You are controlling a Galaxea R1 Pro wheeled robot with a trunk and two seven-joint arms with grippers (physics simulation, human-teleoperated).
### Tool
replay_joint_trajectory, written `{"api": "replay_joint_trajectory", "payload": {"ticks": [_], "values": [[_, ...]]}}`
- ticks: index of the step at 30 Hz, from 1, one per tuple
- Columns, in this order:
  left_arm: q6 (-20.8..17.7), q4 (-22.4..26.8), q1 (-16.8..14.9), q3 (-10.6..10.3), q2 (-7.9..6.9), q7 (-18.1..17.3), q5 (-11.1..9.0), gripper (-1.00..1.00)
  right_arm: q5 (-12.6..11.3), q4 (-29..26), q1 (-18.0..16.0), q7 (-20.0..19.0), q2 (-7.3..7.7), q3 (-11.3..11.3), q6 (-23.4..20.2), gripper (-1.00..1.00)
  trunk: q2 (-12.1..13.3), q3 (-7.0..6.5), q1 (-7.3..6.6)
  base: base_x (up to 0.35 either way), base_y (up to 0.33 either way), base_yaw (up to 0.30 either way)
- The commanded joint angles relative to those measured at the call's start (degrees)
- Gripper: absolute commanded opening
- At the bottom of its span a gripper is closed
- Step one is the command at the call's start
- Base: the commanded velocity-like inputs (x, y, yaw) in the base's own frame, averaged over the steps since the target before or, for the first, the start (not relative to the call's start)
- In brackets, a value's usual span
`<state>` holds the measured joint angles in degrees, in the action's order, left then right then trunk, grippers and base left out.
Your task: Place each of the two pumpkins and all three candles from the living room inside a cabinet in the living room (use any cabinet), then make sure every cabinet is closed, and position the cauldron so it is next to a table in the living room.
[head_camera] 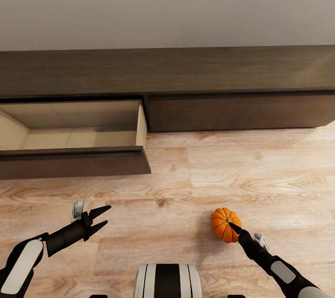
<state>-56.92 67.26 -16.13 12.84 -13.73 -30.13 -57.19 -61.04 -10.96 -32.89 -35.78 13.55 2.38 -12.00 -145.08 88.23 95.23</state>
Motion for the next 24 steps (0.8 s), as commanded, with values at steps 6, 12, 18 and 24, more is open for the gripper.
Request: {"api": "replay_joint_trajectory", "payload": {"ticks": [6,12,18,24], "values": [[-0.30,-0.02,-0.04,0.08,0.02,-0.31,0.19,1.00,0.07,-0.22,0.01,4.08,0.06,1.45,-0.14,-1.00,-0.01,0.04,0.00,0.000,0.000,0.000],[-0.30,0.02,-0.04,0.08,0.02,-0.30,0.23,1.00,0.04,-0.44,0.01,4.04,0.14,1.48,-0.13,-1.00,-0.01,0.04,0.00,0.000,0.000,0.000],[-0.30,0.06,-0.04,0.08,0.06,-0.33,0.24,1.00,0.09,-0.44,0.01,4.04,0.09,1.48,-0.13,-1.00,-0.01,0.04,0.00,0.000,0.000,0.000],[-0.30,0.06,-0.04,0.08,0.24,-0.30,0.24,1.00,0.05,-0.46,0.01,3.98,0.11,1.48,-0.05,-1.00,-0.01,0.04,0.00,0.000,0.000,0.000]]}}
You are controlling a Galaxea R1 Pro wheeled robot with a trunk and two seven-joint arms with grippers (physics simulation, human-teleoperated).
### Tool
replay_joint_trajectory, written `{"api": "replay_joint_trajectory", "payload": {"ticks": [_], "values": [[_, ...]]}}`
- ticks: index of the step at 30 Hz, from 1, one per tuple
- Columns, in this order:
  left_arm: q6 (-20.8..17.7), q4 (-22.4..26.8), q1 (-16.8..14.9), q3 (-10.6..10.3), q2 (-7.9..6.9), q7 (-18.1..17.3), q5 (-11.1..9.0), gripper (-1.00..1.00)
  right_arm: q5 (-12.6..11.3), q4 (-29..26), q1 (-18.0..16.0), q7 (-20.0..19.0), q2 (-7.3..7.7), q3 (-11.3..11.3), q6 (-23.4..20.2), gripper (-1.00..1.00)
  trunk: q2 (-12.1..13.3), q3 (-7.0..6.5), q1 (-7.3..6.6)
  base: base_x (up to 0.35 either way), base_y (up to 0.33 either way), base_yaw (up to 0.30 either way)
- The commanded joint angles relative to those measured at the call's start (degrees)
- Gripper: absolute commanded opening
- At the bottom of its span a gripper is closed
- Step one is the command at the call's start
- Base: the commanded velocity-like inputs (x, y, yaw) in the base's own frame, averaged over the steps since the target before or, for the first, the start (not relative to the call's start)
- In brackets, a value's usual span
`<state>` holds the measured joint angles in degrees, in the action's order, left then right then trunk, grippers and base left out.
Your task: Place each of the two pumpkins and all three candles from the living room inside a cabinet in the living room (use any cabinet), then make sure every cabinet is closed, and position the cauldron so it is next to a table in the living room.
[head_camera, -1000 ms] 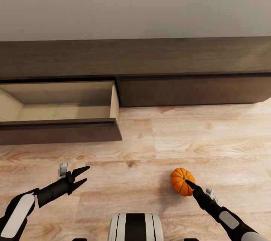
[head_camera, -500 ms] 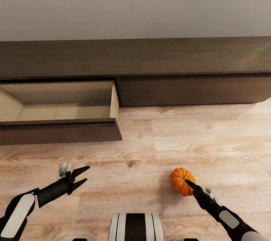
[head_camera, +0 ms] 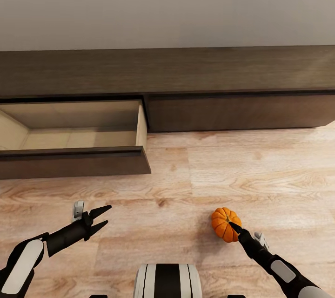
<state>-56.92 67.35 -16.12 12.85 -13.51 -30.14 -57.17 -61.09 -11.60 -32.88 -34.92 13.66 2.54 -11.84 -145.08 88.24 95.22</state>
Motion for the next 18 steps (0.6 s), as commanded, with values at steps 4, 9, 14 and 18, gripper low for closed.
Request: {"api": "replay_joint_trajectory", "payload": {"ticks": [4,9,14,18], "values": [[-0.30,-0.03,-0.05,0.07,0.10,-0.29,0.21,1.00,0.09,0.21,0.01,3.11,0.03,1.33,-0.20,-1.00,-0.01,0.03,0.01,0.000,0.000,0.000],[-0.30,-0.03,-0.05,0.07,0.15,-0.27,0.21,1.00,0.02,0.18,0.01,2.75,0.05,1.27,-0.20,-1.00,0.06,-1.07,-0.12,0.000,0.000,0.000],[-0.30,-0.03,-0.05,0.07,0.15,-0.27,0.21,1.00,-0.01,0.10,0.01,1.32,0.05,1.38,0.06,-1.00,0.13,-2.18,-0.25,0.000,0.000,0.000],[-0.30,-0.03,-0.05,0.07,0.15,-0.27,0.21,1.00,0.00,0.09,0.01,-1.66,0.05,1.41,0.13,-1.00,0.18,-3.07,-0.35,0.000,0.000,0.000]]}}
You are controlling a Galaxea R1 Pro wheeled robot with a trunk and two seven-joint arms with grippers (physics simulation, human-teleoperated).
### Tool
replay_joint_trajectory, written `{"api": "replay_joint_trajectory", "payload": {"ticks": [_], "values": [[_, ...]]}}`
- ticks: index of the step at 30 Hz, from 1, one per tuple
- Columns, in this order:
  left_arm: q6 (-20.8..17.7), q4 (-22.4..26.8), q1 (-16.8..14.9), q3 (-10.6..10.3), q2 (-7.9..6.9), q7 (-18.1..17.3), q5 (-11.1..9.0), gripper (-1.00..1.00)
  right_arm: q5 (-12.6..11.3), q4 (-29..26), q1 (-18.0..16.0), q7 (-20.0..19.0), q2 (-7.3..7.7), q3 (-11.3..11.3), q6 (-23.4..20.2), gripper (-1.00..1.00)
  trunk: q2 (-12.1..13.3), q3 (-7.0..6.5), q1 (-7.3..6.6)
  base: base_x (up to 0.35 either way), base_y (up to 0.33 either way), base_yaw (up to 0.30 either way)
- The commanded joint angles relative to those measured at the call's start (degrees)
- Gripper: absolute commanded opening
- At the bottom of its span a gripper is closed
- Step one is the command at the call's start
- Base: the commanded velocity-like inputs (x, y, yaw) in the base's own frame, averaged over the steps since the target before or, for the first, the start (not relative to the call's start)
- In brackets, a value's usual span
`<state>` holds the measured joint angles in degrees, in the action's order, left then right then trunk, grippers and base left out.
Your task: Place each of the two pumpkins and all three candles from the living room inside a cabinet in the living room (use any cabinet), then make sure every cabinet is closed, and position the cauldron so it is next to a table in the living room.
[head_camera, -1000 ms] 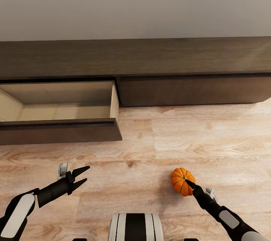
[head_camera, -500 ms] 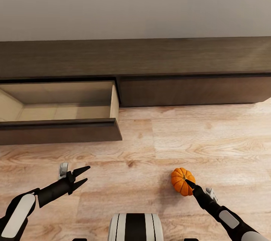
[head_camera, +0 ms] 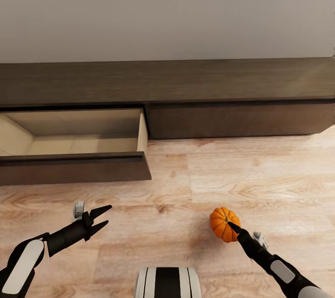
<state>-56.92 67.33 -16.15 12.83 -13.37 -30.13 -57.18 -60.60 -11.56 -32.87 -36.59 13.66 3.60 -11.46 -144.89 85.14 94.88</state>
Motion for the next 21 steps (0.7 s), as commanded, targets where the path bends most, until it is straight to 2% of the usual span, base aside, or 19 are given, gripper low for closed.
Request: {"api": "replay_joint_trajectory", "payload": {"ticks": [1,21], "values": [[-0.28,-0.01,-0.02,0.09,0.01,-0.28,0.23,1.00,-0.48,0.04,-0.01,-0.56,0.05,0.35,-0.24,-1.00,0.00,-0.19,-0.03,0.000,0.000,0.000],[-0.28,-0.09,-0.02,0.01,0.01,-0.28,0.23,1.00,-0.50,0.03,-0.01,-1.60,0.05,0.40,-0.72,-1.00,0.27,-4.62,-0.55,0.000,0.000,0.000]]}}
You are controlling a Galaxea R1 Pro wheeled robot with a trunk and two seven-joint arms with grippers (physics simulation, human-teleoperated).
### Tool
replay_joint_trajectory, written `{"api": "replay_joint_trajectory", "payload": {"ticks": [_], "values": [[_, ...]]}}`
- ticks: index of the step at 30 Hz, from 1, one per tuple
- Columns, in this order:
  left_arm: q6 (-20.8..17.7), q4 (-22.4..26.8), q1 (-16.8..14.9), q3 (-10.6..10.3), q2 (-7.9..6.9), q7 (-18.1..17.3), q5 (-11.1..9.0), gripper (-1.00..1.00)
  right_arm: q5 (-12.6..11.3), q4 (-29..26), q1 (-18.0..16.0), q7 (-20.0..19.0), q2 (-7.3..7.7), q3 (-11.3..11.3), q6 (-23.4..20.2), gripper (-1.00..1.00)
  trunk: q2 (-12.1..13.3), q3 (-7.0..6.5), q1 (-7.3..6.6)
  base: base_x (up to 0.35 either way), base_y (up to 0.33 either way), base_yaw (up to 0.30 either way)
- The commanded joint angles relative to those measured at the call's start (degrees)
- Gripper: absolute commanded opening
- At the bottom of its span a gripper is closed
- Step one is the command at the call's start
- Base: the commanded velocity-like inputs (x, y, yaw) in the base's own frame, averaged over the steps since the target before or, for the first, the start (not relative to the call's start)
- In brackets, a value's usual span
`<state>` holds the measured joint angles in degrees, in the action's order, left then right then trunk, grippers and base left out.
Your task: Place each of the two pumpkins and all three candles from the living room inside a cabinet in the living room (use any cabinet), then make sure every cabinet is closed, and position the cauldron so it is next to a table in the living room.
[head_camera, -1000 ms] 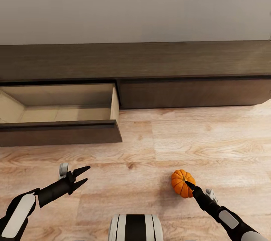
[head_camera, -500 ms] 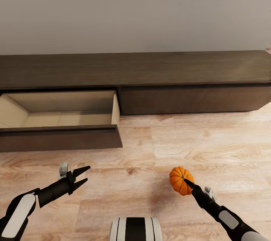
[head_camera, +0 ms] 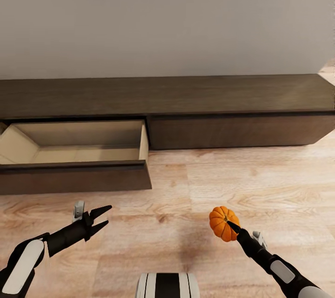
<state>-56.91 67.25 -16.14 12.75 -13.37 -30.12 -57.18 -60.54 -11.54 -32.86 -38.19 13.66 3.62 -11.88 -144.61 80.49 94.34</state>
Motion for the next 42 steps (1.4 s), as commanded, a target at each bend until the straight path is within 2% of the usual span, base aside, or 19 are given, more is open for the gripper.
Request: {"api": "replay_joint_trajectory", "payload": {"ticks": [1,9,16,27,42], "values": [[-0.28,-0.01,-0.03,0.10,0.01,-0.29,0.23,1.00,-0.55,0.02,-0.02,0.04,0.05,0.38,-0.32,-1.00,0.00,-0.19,-0.03,0.000,0.000,0.000],[-0.28,-0.02,-0.03,0.07,0.12,-0.29,0.23,1.00,-0.51,0.03,-0.02,0.34,0.05,0.40,-0.21,-1.00,0.11,-1.97,-0.24,0.000,0.000,0.000],[-0.22,-0.05,-0.03,-0.96,0.04,-0.29,0.23,1.00,-0.40,0.03,-0.02,0.75,0.05,0.37,-0.33,-1.00,0.20,-3.52,-0.42,0.000,0.000,0.000],[-0.22,0.07,-0.03,-1.01,0.04,-0.29,0.23,1.00,-0.28,0.03,-0.02,0.92,-0.05,0.34,-0.42,-1.00,0.20,-3.52,-0.42,-0.008,0.000,0.000],[-0.22,-0.02,-0.03,-0.99,-0.13,-0.29,0.23,1.00,-0.13,0.03,-0.02,1.09,-0.39,0.42,-0.27,-1.00,0.20,-3.52,-0.42,-0.223,0.000,0.000]]}}
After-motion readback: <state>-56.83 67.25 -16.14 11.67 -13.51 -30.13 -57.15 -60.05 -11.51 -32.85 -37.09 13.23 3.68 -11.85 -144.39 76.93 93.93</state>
